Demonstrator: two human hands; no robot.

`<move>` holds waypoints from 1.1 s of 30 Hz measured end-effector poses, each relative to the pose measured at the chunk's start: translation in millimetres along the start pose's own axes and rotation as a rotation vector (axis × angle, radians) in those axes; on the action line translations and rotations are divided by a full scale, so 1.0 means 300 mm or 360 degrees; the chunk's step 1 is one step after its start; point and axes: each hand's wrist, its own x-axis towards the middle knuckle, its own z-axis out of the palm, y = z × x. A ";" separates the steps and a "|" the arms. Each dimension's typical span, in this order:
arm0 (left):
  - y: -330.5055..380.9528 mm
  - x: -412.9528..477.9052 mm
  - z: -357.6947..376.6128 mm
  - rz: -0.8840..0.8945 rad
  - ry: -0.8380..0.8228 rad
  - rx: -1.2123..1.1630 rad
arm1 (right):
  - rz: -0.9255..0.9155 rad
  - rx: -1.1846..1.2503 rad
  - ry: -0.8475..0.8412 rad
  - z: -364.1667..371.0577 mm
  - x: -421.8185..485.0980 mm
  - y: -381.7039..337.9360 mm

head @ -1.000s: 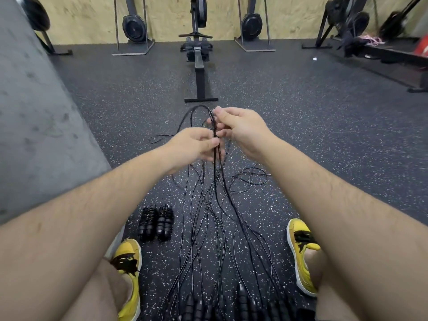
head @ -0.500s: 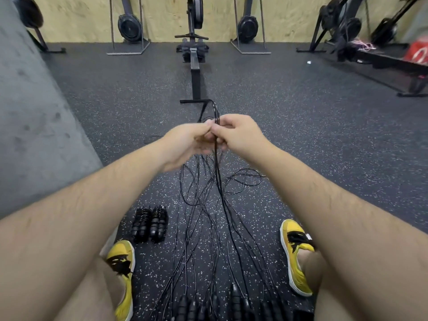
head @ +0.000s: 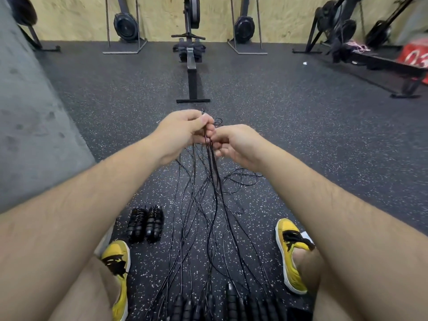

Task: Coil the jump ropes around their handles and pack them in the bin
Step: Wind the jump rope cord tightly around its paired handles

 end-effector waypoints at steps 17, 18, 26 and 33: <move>-0.016 -0.036 0.011 0.0044 0.0255 0.0568 | -0.0372 -0.0217 0.0323 0.030 0.040 0.017; -0.020 -0.035 0.012 0.0037 0.0239 0.0572 | -0.0391 -0.0207 0.0331 0.028 0.043 0.014; -0.040 -0.042 0.046 -0.0027 0.0086 0.0333 | -0.0443 -0.0134 0.0272 0.021 0.036 -0.017; 0.035 -0.012 0.010 0.0130 0.0400 0.0013 | -0.0187 -0.1302 -0.0170 -0.031 -0.020 -0.017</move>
